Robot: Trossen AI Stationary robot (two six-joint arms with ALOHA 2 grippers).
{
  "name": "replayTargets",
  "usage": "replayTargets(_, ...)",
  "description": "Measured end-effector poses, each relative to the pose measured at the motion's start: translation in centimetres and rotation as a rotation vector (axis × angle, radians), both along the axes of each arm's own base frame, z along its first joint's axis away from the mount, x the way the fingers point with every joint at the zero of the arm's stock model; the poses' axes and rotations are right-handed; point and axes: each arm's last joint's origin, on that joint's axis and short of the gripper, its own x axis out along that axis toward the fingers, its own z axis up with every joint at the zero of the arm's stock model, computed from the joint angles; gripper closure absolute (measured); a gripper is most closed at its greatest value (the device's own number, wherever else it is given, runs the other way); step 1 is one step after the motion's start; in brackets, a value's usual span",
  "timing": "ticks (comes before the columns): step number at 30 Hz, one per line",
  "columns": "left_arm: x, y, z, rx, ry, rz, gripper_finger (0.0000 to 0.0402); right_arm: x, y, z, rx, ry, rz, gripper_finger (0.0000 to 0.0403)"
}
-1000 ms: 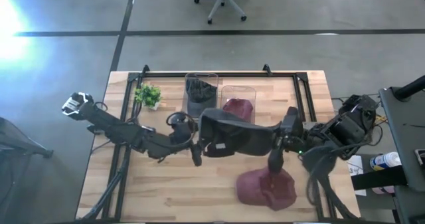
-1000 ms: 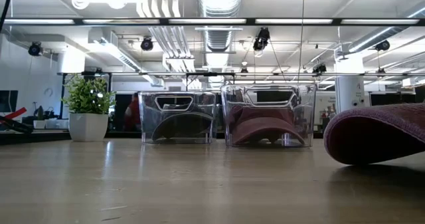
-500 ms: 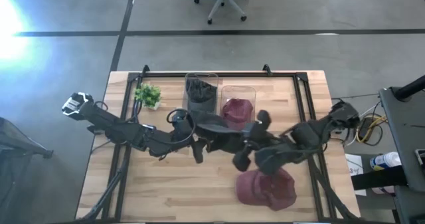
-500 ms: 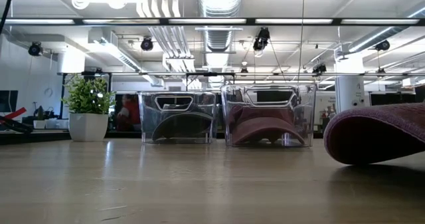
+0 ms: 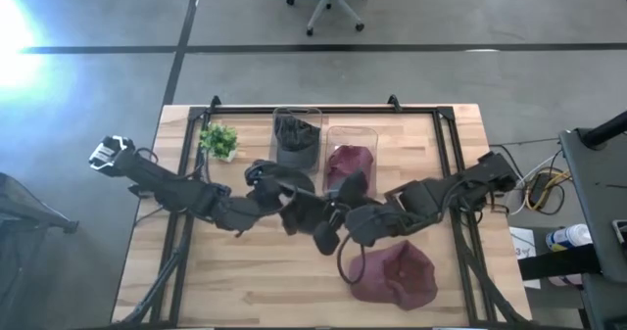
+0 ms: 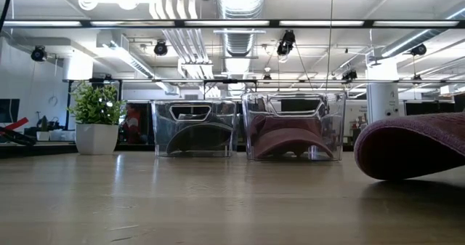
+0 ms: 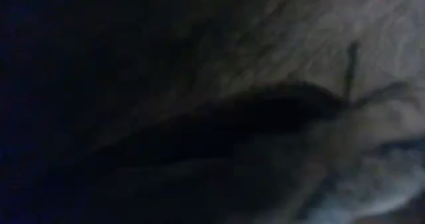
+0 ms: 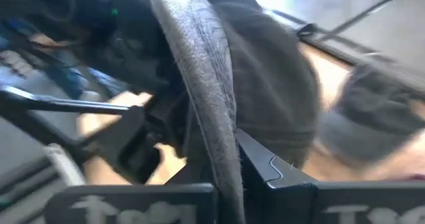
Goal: Pick & Place hat
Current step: Put the black cap into the left transparent bin
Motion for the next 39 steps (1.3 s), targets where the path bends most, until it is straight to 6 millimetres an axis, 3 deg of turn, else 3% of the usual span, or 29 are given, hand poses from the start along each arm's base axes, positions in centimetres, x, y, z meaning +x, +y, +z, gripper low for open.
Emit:
replayTargets(7, -0.3, -0.2, -1.1, 0.045, 0.083, -0.011, 0.0170, 1.3, -0.1, -0.6, 0.106, -0.102, 0.026, 0.0390)
replayTargets(21, -1.3, -1.4, -2.8, 0.110, 0.193, -0.052, 0.0170, 1.6, -0.8, -0.4, 0.170, -0.136, 0.024, 0.0390)
replayTargets(33, -4.7, -0.6, -1.0, 0.162, 0.230, -0.030, 0.0170, 0.8, -1.3, -0.3, 0.159, -0.114, -0.020, 0.0390)
replayTargets(39, -5.5, -0.3, -1.4, 0.151, 0.277, -0.018, 0.0170, 1.0, -1.3, -0.5, 0.167, -0.139, -0.032, 0.0390)
